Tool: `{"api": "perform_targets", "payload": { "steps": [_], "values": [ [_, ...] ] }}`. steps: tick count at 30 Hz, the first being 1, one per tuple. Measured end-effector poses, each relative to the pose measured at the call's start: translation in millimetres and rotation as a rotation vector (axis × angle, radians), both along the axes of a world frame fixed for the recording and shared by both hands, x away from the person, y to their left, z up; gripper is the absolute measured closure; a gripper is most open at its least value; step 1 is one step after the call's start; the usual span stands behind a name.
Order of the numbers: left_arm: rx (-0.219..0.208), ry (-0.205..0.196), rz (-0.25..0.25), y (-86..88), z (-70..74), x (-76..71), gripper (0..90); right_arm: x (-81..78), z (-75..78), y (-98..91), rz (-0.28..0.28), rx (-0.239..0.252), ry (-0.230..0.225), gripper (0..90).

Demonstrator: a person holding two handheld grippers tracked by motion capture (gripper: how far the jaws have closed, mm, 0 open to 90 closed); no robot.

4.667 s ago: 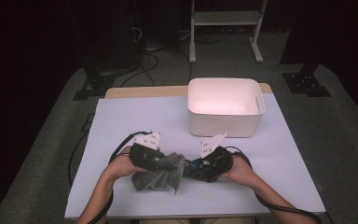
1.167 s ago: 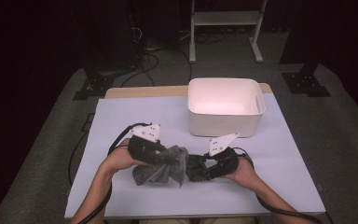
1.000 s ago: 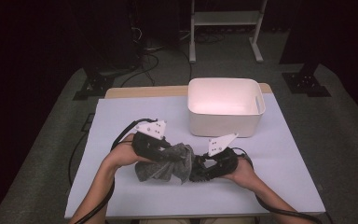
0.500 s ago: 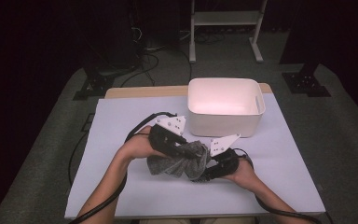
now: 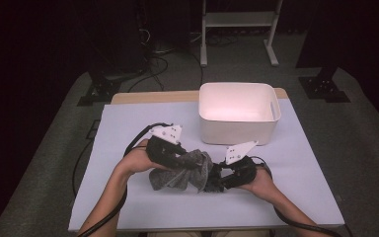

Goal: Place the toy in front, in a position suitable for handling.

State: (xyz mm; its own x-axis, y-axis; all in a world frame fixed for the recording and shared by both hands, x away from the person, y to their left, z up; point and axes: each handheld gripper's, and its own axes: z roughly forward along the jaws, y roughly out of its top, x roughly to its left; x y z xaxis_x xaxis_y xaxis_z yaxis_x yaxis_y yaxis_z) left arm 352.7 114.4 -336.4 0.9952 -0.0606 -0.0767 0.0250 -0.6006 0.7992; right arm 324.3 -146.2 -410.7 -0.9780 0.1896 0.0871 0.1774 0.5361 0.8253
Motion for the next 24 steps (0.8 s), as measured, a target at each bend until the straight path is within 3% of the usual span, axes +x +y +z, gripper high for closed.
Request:
{"api": "perform_targets", "payload": {
  "steps": [12, 16, 24],
  "values": [
    [0.015, 0.056, 0.016, 2.0, -26.2, 2.3, 74.2, -1.4, 2.9, -8.0, -0.009, -0.021, 0.002, 55.0],
    [0.016, 0.038, 0.002, -4.1, -20.0, 1.1, 74.2, -2.3, 3.9, -9.2, -0.014, -0.026, -0.001, 55.2],
    [0.019, 0.0, -0.025, -12.3, -1.1, -1.2, 74.2, -3.9, 2.8, 0.8, -0.011, 0.021, -0.001, 55.5]
  ]
}}
